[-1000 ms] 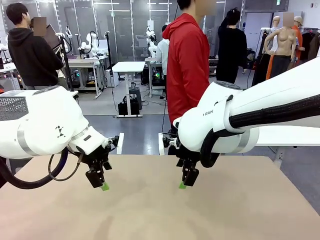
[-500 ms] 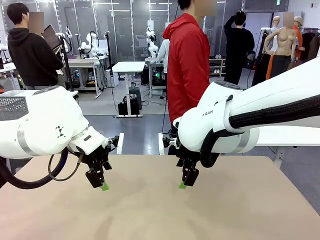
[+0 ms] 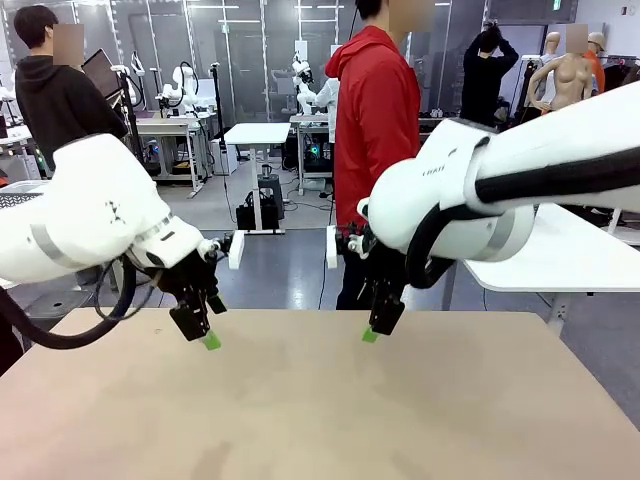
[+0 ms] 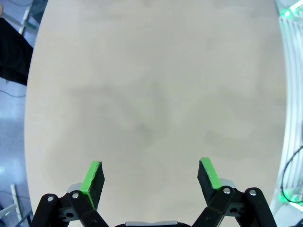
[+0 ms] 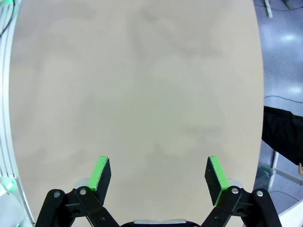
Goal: Fold the towels and place them in the basket.
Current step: When a person lays out a Towel with hook on the table, fold it in half twice.
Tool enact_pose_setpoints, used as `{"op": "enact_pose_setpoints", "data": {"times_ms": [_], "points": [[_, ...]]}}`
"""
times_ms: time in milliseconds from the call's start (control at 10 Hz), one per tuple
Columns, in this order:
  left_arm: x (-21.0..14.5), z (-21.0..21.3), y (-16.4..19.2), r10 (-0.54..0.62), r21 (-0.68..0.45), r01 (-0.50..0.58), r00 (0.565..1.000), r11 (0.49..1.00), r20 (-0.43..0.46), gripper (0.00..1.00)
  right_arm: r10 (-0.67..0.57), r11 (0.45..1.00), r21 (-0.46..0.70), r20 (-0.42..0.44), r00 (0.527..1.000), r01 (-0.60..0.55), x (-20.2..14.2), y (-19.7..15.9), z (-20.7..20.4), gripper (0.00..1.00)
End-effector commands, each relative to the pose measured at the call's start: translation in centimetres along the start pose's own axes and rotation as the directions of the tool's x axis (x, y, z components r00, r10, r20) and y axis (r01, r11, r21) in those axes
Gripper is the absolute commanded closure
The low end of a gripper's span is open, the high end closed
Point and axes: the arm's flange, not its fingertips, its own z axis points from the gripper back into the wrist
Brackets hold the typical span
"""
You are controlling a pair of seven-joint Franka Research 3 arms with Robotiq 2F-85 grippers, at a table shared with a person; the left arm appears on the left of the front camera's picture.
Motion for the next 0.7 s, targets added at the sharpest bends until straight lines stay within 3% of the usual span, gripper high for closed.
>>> {"op": "enact_pose_setpoints", "data": {"times_ms": [0,300,600], "points": [[-1.2,2.8,1.4,-0.031,-0.067,0.035,0.997,0.997,0.067,0.00,0.000,0.996,0.085,0.083,0.997,-0.007,-1.7,-0.9,2.4,0.00],[-3.2,12.1,3.0,-0.139,-0.066,0.160,0.958,0.985,0.251,0.00,0.033,0.995,0.092,0.183,0.983,-0.050,-5.8,-2.9,11.1,0.00],[-6.3,20.0,3.5,-0.129,0.011,0.133,0.935,0.991,0.332,0.00,0.053,0.998,0.005,0.297,0.953,-0.057,-10.5,-3.7,19.1,0.00]]}}
